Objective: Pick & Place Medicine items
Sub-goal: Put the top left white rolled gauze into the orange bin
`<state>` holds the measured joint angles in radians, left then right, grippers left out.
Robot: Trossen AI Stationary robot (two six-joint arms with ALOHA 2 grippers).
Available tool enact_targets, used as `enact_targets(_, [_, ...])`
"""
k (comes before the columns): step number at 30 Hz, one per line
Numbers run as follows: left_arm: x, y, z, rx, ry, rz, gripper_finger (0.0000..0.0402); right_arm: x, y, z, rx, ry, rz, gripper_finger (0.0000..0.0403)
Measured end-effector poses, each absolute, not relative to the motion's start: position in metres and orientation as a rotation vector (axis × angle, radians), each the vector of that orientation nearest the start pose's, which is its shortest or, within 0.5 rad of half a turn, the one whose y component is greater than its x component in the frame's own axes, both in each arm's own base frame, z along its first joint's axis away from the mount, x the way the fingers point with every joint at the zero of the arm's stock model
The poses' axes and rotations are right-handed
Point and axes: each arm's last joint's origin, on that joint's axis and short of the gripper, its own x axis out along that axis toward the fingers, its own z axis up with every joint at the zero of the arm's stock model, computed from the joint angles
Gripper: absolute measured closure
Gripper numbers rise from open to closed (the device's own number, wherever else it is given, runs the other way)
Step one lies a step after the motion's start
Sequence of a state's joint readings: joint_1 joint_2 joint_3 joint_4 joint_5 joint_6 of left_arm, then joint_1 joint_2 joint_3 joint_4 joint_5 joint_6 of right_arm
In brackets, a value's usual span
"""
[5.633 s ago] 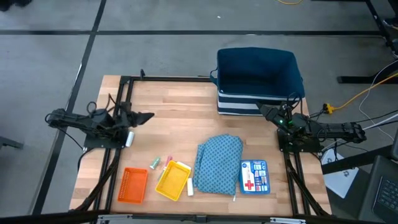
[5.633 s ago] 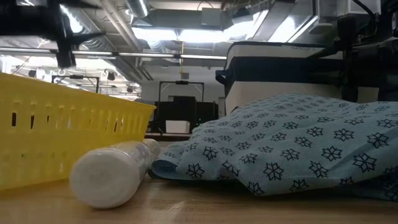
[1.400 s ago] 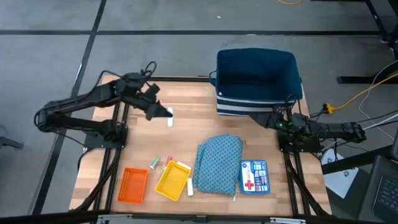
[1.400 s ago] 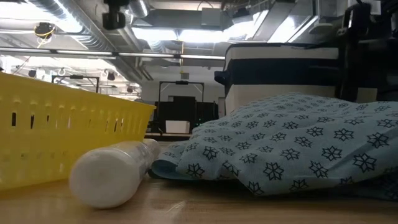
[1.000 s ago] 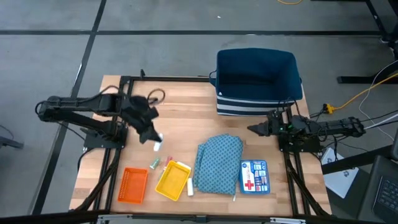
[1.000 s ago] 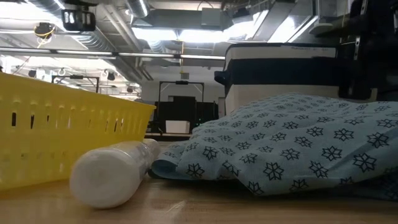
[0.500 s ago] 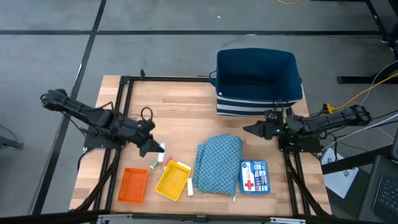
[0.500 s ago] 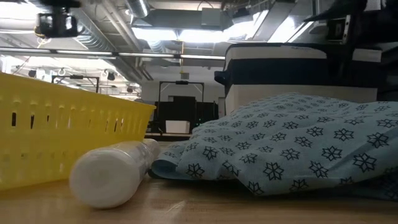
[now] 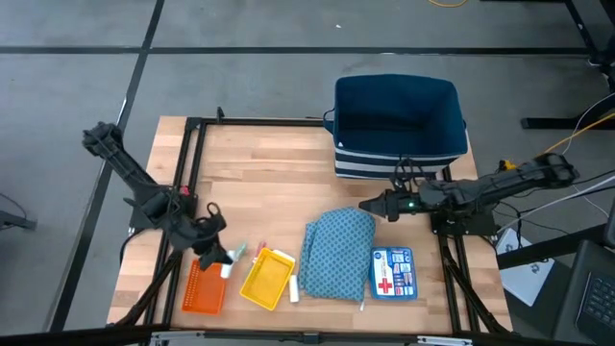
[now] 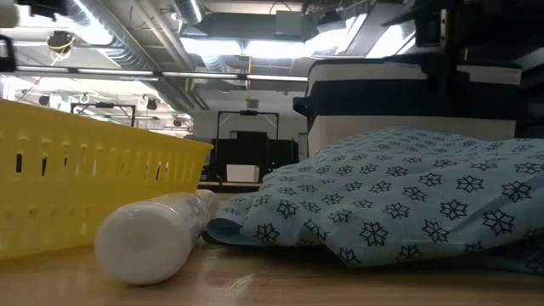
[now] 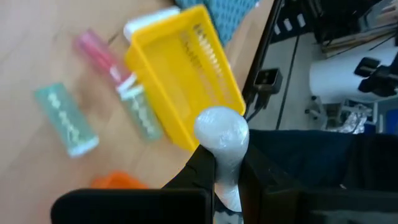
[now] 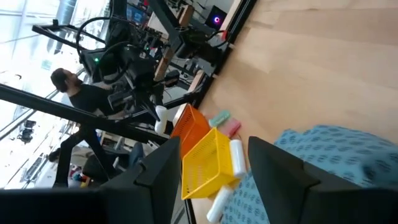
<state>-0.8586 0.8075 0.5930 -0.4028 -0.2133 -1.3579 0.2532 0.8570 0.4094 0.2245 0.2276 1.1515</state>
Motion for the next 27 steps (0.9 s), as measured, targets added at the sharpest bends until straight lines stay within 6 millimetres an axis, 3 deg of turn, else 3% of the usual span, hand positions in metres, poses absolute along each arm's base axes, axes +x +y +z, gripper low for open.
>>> enact_targets(7, [0.095, -0.139, 0.241, -0.952, 0.840, -0.137, 0.0380, 0.201, 0.051, 0.233, 1.091, 0.256, -0.104, 0.0214])
enact_targets(15, [0.075, -0.160, 0.223, -0.943, 0.982, -0.080, 0.0380, 0.216, 0.059, 0.229, 1.100, 0.304, -0.118, 0.0214])
enact_targets(22, [0.068, -0.174, 0.208, -0.934, 1.046, -0.012, 0.0377, 0.223, 0.066, 0.230, 1.092, 0.297, -0.131, 0.0214])
enact_targets(27, [0.067, -0.179, 0.199, -0.968, 1.078, 0.062, 0.0351, 0.225, 0.066, 0.230, 1.099, 0.290, -0.130, 0.0214])
